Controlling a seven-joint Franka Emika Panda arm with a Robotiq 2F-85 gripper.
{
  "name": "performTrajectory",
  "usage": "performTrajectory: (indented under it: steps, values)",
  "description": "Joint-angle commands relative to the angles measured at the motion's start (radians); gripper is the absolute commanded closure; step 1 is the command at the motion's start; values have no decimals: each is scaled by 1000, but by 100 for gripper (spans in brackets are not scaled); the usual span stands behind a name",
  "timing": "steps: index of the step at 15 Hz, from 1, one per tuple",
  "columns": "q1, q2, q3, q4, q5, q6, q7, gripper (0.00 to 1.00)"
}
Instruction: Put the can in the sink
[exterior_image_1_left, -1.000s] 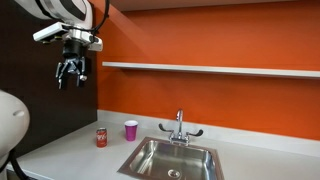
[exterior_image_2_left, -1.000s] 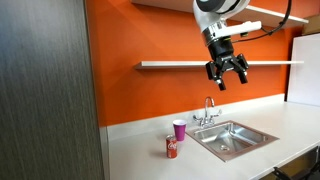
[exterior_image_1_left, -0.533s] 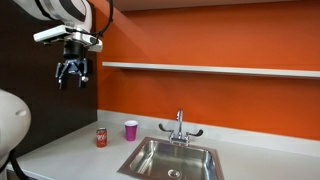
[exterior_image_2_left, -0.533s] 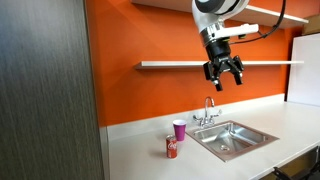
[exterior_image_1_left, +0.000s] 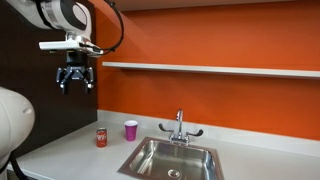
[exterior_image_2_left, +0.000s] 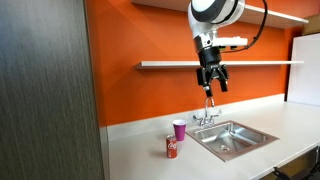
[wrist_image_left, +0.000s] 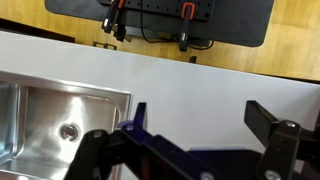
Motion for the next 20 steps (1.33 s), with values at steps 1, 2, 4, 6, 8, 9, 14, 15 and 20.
performTrajectory:
  steps: [1,2,4,6,8,9,14,15,20]
  values:
    - [17,26,-26,-15,3,96,-43,0]
    - [20,34,-32,-19,5,122,-53,0]
    - [21,51,-38,-27,9,175,-63,0]
    - [25,73,-39,-30,8,216,-76,0]
    - [29,99,-37,-28,9,249,-84,0]
    - [31,115,-34,-27,7,267,-85,0]
    - [49,217,-23,-7,5,339,-85,0]
    - [52,237,-20,-4,3,353,-81,0]
    - [50,354,-9,28,-24,412,-55,0]
